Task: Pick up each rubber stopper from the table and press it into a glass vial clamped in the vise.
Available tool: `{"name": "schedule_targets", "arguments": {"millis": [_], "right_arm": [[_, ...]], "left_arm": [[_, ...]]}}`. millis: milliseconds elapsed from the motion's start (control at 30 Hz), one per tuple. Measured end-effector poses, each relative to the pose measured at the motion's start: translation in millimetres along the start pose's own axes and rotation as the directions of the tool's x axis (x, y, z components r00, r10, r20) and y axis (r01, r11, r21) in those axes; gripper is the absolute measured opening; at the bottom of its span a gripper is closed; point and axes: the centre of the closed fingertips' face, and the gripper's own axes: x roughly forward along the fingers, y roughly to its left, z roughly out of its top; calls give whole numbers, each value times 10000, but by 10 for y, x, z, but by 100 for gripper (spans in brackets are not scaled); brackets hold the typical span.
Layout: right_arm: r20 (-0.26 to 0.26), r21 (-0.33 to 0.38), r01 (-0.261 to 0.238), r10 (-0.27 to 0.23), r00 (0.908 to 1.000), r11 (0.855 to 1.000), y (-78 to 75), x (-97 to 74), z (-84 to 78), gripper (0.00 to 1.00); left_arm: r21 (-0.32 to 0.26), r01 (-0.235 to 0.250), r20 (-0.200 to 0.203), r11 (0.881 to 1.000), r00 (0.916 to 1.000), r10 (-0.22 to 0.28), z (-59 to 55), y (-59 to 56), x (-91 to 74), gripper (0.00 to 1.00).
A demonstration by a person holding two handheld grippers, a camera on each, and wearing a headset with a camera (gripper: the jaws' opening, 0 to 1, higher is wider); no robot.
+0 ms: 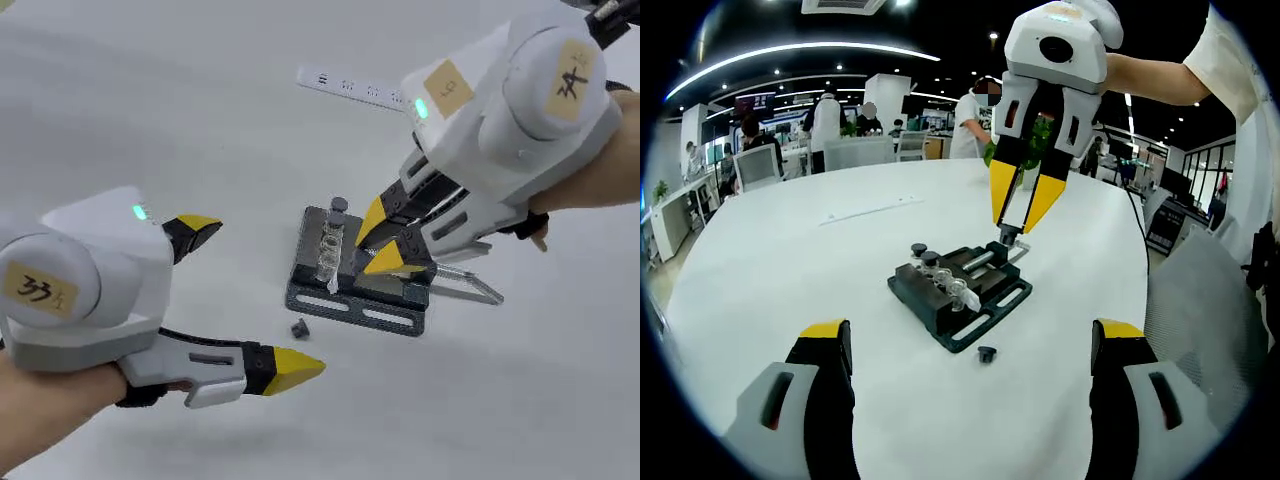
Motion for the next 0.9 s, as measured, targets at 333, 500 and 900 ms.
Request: {"name": "schedule_targets", "arguments": {"millis": [333, 500, 900], "right_arm": [[-1458, -1327, -245, 50, 9893, 9909, -306, 139, -231, 5], [-1686, -1663, -516, 231, 9854, 9847, -397, 228, -256, 5], [-1818, -1390, -1136, 874, 9794, 9838, -467, 414, -231, 5]], "left_arm": [[-133, -216, -71, 9997, 9997, 215, -48, 42, -42, 99], [-194, -299, -79, 9994, 9995, 297, -57, 55, -62, 99], [-334, -418, -159, 9986, 9990, 413, -107, 83, -84, 99]]}}
